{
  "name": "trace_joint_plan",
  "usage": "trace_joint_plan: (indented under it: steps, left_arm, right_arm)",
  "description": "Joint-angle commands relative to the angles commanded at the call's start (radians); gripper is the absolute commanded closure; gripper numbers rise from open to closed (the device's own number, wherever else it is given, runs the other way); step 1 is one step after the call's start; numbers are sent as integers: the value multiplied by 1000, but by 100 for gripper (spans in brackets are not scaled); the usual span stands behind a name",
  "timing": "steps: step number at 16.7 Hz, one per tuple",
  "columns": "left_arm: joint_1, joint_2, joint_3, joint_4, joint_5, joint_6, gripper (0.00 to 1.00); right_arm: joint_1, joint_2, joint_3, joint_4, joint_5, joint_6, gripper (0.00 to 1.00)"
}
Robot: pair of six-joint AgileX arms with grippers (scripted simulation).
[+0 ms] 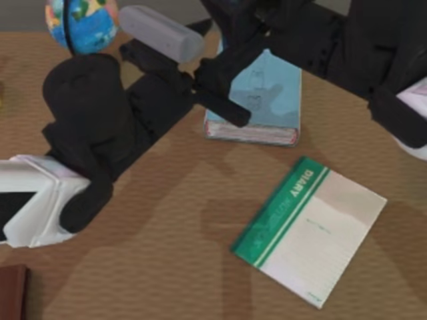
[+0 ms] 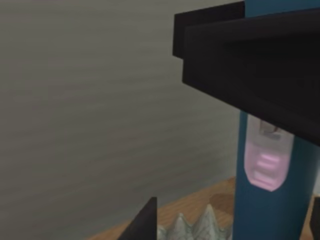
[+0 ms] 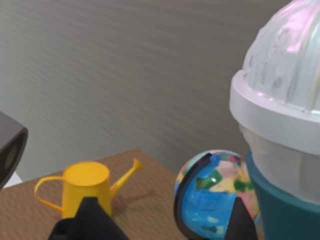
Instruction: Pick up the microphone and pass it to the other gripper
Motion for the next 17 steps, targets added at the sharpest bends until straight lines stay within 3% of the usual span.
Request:
trace_joint_plan:
  steps: [9,17]
  left_arm:
    - [12,7,-11,-1,-18,13,0]
    - [68,-244,-253,-10,14,9,0]
  right_arm:
    - [-5,-9,7,1,8,-5,100]
    - [-112,-103,-85,2,-109,-6,100]
